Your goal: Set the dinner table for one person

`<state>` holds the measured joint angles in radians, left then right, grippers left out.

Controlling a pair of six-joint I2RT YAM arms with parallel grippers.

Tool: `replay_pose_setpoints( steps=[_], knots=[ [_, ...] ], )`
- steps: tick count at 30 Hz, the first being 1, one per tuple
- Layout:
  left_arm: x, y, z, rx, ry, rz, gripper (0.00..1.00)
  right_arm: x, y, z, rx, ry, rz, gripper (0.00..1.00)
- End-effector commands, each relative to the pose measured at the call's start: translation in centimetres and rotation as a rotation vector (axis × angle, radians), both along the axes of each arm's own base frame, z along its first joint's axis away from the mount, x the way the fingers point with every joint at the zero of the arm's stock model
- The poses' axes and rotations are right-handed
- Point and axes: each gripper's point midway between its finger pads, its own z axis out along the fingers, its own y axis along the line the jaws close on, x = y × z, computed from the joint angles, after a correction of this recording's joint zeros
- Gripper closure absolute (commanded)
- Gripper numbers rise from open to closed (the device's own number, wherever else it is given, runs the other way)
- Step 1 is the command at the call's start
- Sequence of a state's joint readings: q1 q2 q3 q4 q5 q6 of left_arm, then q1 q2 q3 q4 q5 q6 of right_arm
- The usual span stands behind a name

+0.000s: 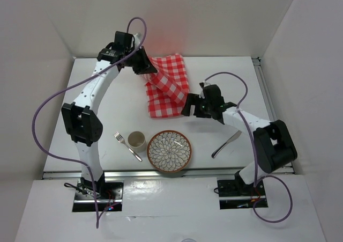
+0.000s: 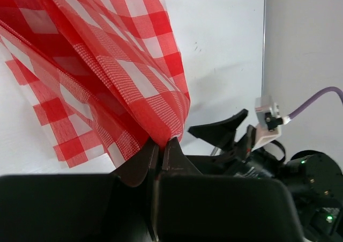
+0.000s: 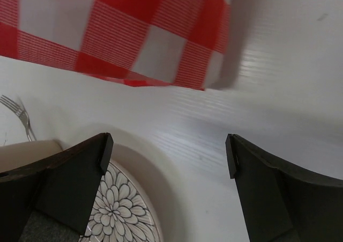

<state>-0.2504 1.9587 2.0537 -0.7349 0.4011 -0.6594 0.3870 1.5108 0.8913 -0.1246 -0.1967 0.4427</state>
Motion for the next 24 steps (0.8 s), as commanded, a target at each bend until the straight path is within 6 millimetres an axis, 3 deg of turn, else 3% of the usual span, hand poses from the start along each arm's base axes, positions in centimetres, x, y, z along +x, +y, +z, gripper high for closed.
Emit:
replay_pose_setpoints(
  steps=[1,6,17,23,24],
  knots=[
    [0.2,-1.0,1.3,-0.056,-0.008,-0.016,1.00,2.0,2.6,0.6,0.086,-0.079,-0.011,0.00],
    [0.5,-1.0,2.3,-0.061,-0.029,-0.017,1.00,2.9,4.1,0.0,0.170,-0.081,-0.074,0.01],
    [0.9,-1.2,5.5,-0.097,-0.089,-0.004,1.00,3.2,3.1,-2.5,0.233,-0.014,-0.331,0.08],
    [0.7,-0.9,6.9,-0.120,-0.109,-0.006,1.00,4.3,5.4,-2.4,0.349,-0.015,-0.293,0.11],
    [0.6,-1.0,7.3,-0.127,-0.116,-0.014,1.00,4.3,5.7,-2.4,0.364,-0.010,-0.286,0.17]
  ],
)
